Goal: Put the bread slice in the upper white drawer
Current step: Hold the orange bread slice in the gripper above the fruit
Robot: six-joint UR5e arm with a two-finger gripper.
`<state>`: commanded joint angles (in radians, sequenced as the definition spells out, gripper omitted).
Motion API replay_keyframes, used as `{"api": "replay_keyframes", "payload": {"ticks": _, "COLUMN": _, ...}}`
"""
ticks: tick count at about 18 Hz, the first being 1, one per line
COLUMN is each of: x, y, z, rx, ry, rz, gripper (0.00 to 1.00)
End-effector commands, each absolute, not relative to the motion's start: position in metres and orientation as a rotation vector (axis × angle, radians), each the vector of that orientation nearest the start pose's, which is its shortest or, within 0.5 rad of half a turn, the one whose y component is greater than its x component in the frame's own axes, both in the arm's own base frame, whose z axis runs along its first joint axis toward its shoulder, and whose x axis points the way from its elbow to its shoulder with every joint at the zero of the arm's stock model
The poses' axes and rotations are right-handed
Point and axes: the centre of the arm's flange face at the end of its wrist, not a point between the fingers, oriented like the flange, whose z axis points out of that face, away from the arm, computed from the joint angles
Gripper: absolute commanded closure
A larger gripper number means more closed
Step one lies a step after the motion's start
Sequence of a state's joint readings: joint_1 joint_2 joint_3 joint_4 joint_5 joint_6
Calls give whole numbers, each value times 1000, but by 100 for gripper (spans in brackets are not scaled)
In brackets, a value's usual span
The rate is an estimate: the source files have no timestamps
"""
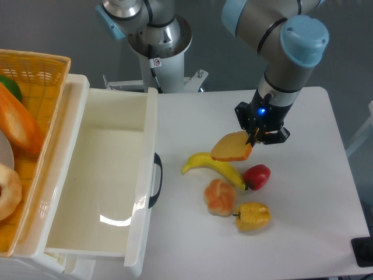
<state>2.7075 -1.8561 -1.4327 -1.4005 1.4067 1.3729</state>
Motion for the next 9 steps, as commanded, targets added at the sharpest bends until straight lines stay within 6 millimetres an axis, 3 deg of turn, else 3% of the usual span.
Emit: {"api": "replay_keyframes", "payload": {"ticks": 9, "x": -488, "y": 395, "z": 415, "rx": -2958, "ry": 335, "rz": -52, "gripper": 100}}
